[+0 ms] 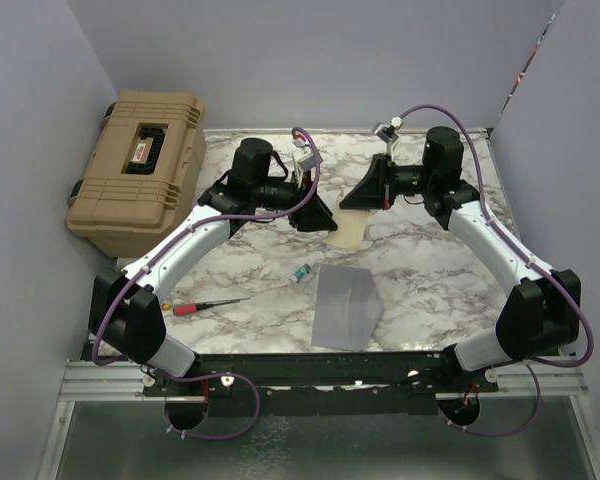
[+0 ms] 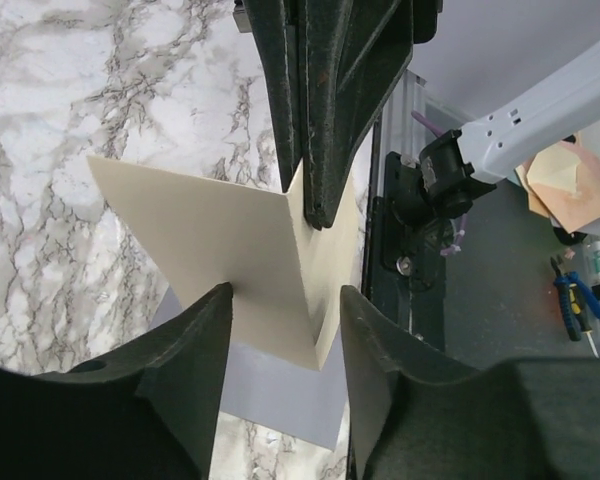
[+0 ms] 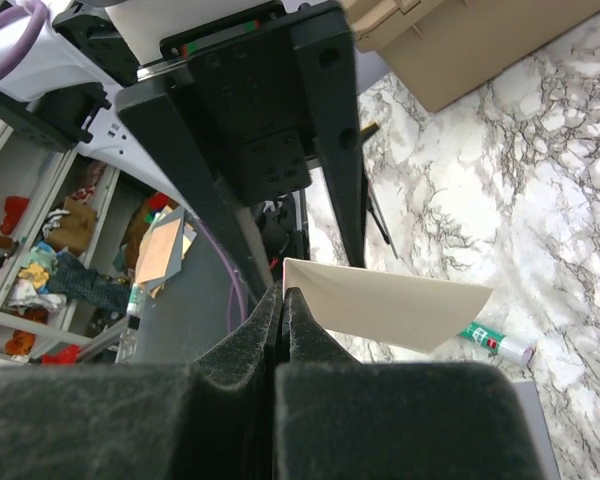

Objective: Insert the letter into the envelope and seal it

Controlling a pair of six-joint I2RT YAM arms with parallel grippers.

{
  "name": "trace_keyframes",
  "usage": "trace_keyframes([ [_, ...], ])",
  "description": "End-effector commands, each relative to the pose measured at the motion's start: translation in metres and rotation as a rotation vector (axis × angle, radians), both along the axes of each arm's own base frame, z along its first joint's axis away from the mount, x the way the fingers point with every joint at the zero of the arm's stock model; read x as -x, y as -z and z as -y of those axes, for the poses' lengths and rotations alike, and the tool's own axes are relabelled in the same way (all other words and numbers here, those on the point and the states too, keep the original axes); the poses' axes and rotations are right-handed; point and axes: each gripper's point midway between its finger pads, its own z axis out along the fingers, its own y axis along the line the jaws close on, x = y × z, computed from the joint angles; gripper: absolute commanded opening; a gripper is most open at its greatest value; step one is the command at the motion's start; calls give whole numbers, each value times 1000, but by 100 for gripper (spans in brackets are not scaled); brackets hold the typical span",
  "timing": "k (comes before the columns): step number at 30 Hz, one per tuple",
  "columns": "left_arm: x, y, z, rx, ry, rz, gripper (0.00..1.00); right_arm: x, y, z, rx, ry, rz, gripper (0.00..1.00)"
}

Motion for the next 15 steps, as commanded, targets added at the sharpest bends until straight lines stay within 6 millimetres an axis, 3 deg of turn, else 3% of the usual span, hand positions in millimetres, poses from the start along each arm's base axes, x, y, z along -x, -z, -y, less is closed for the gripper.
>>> trace_keyframes([
  [1,7,-17,2,25,16,3,54,7,-8,-3,-13,-27,55,1],
  [4,4,-16,4,23,1,1,59,6,-9,-5,-31,-17,64,1],
  [7,0,-13,5,18,-14,2,58,6,-13,-6,-59,-4,68,1],
  [15,-9,-9,8,8,-65,-22,38,-2,-18,-8,-108,46,65,1],
])
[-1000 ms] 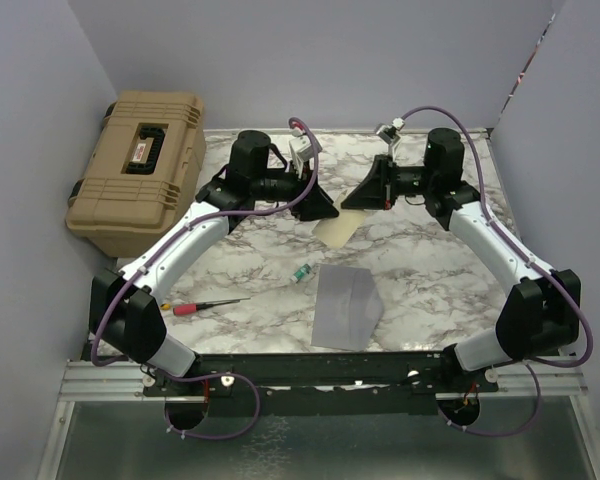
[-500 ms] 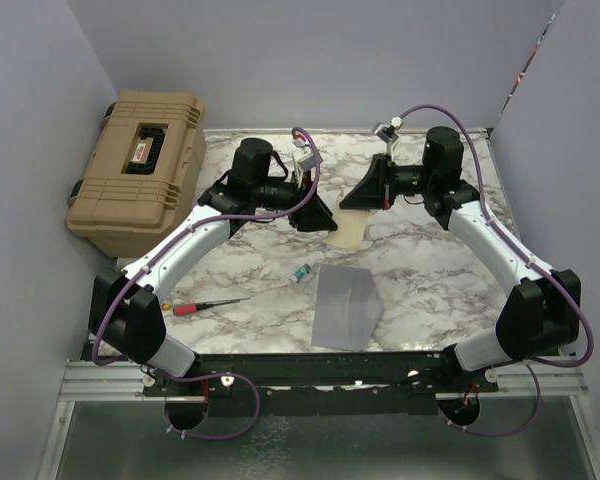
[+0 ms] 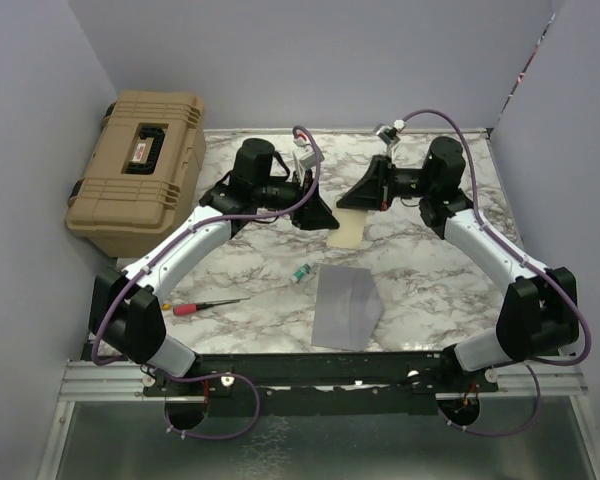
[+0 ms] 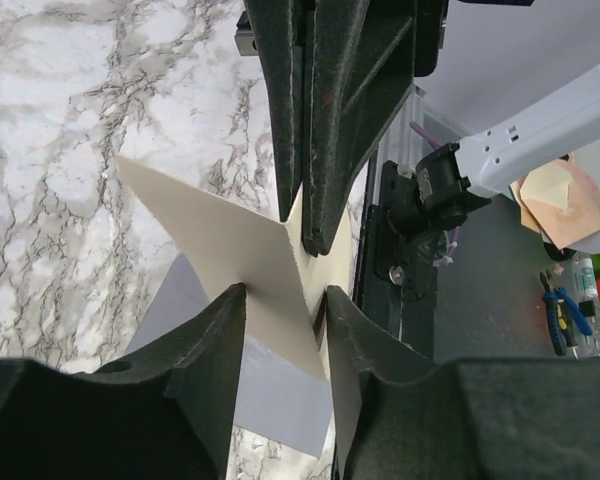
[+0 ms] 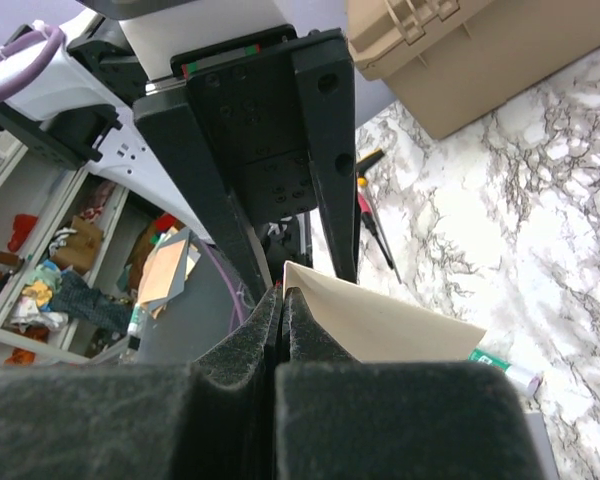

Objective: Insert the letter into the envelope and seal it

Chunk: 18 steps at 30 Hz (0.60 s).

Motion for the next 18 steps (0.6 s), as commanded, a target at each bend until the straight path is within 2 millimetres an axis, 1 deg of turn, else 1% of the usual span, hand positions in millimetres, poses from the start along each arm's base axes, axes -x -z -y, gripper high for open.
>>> trace_keyframes([
  [1,-12,-8,4,7,-50,22,35,-3,-19,-3,-54,42,55,1],
  [4,-14,-8,4,5,-63,11,27,-5,-20,-3,-67,58,66,1],
  [8,-18,-9,5,5,-82,-9,18,-11,-16,-2,-64,101,82,1],
  [11,-24,-9,6,-1,-116,-14,0,-15,-13,-2,-60,133,88,1],
  [16,-28,-11,4,-4,-140,2,0,-28,-9,-1,-29,208,68,1],
  [17,-29,-11,2,-5,-146,3,0,-34,-9,0,-18,237,59,6],
  [18,-31,-11,1,-6,-153,2,0,-40,-8,1,-2,270,43,19],
])
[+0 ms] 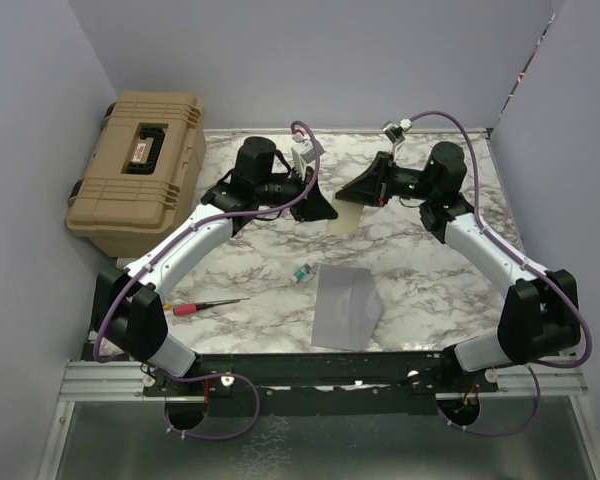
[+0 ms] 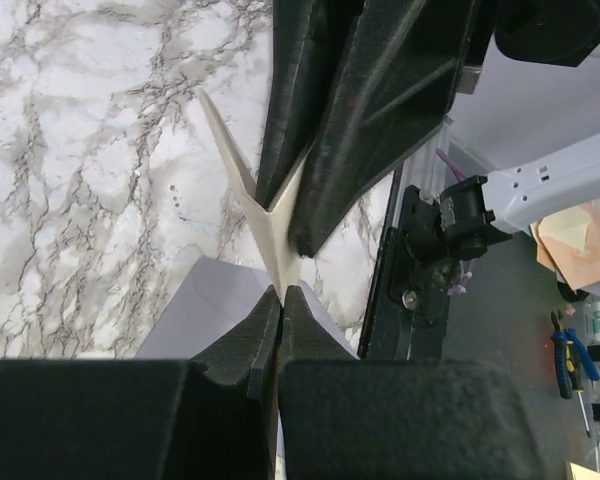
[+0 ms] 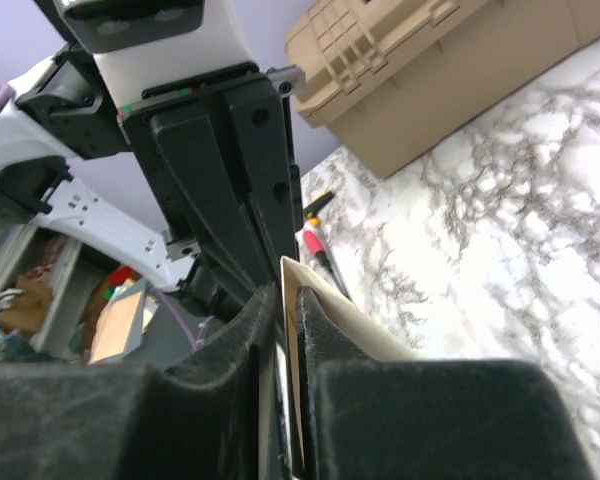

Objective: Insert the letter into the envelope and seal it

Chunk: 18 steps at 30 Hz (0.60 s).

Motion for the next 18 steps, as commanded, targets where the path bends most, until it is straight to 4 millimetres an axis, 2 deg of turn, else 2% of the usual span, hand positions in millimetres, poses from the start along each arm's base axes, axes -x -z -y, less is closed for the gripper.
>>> trace_keyframes([
  [1,-14,-13,-2,11,-54,40,0,-20,-3,4,47,144,-18,32],
  [3,-19,-12,-5,9,-74,29,0,-29,-2,9,57,222,-42,60],
  [4,-22,-11,-8,7,-91,21,0,-31,-3,11,53,257,-48,71],
  [8,-27,-9,-15,14,-114,-26,0,-46,-7,36,12,501,-73,98],
  [11,-22,-14,-15,33,-92,-65,0,-40,-4,40,-12,511,-62,100],
  [15,-12,-28,-12,66,-45,-94,0,-24,9,26,-18,377,-154,100],
  [18,-8,-36,-13,82,-30,-93,0,-3,3,20,-100,269,-140,100],
])
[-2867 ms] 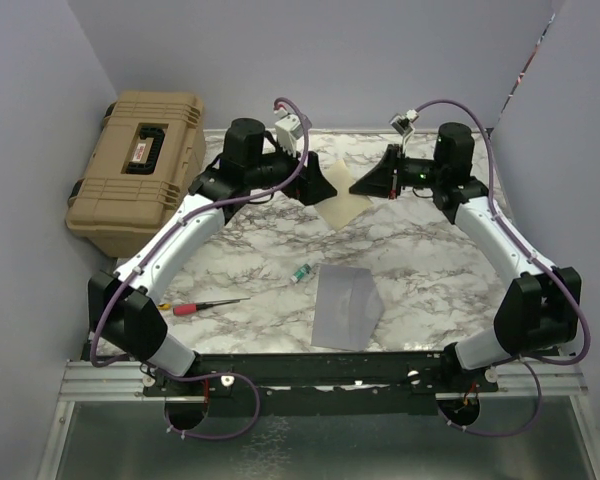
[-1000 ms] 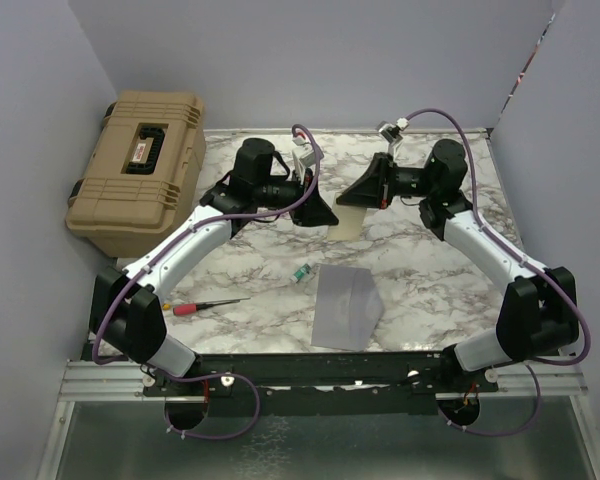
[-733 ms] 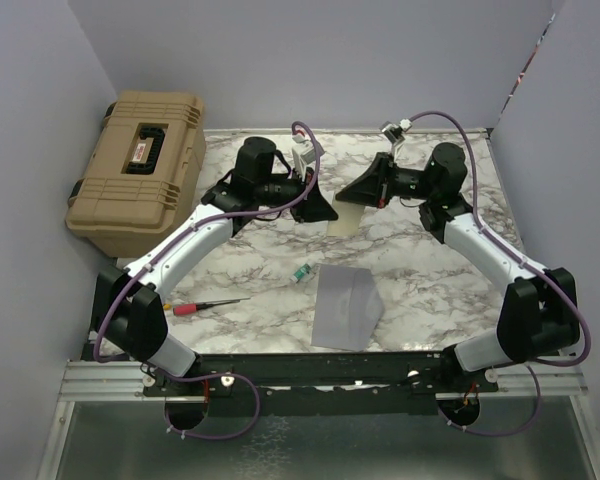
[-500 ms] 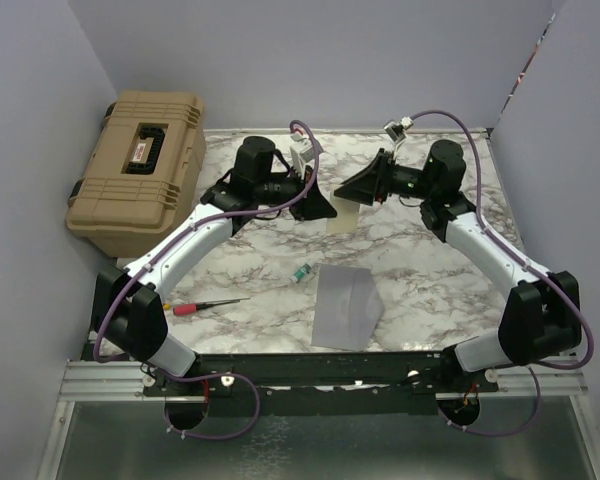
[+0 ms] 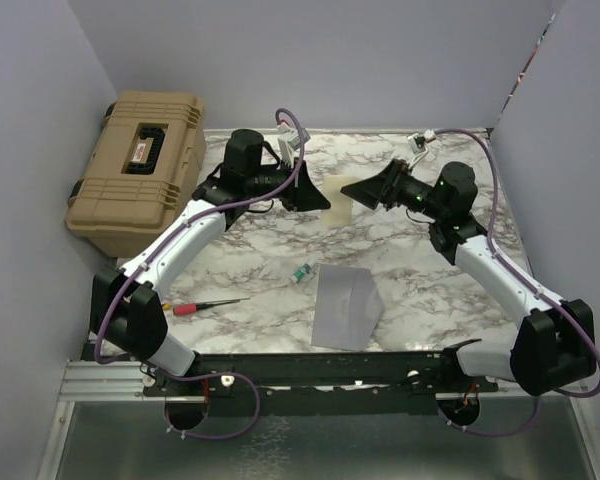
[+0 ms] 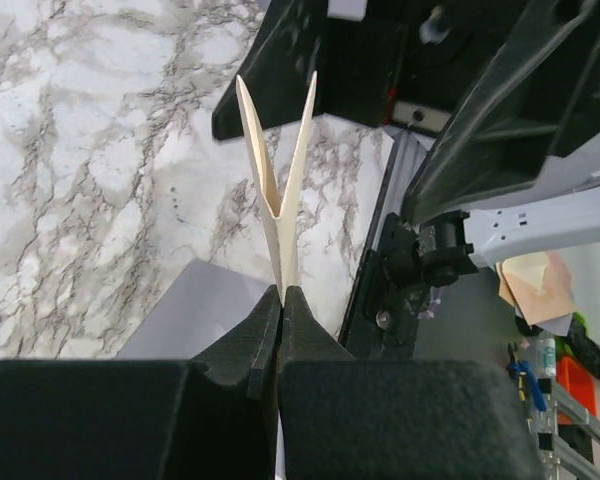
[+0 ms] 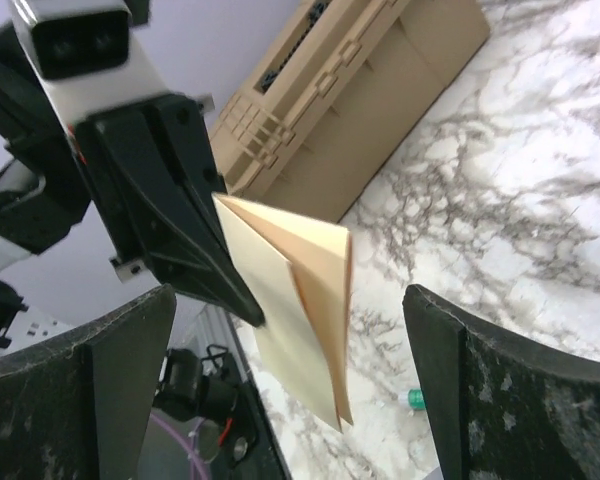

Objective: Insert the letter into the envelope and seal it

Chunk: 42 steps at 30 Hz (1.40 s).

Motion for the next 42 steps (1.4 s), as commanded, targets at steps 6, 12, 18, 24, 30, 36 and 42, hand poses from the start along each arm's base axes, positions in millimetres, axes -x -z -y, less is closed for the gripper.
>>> trace_keyframes([
  [6,17,-36,4,82,89,7,0,53,-13,-14,-190,-296,42,81],
  [12,13,-38,7,86,82,-15,0,52,-14,-15,-193,-314,69,39],
  [18,7,-34,7,78,49,-24,0,29,2,-16,-131,-236,-4,1],
  [24,-9,-4,0,20,-67,-62,64,-14,55,8,79,90,-193,1],
  [30,-32,72,-28,-176,-344,-185,83,12,150,52,311,320,-587,1],
  [36,3,145,-32,-356,-478,-341,89,73,196,81,429,362,-747,1],
  [42,59,176,-10,-441,-536,-506,84,121,217,84,413,315,-861,1],
])
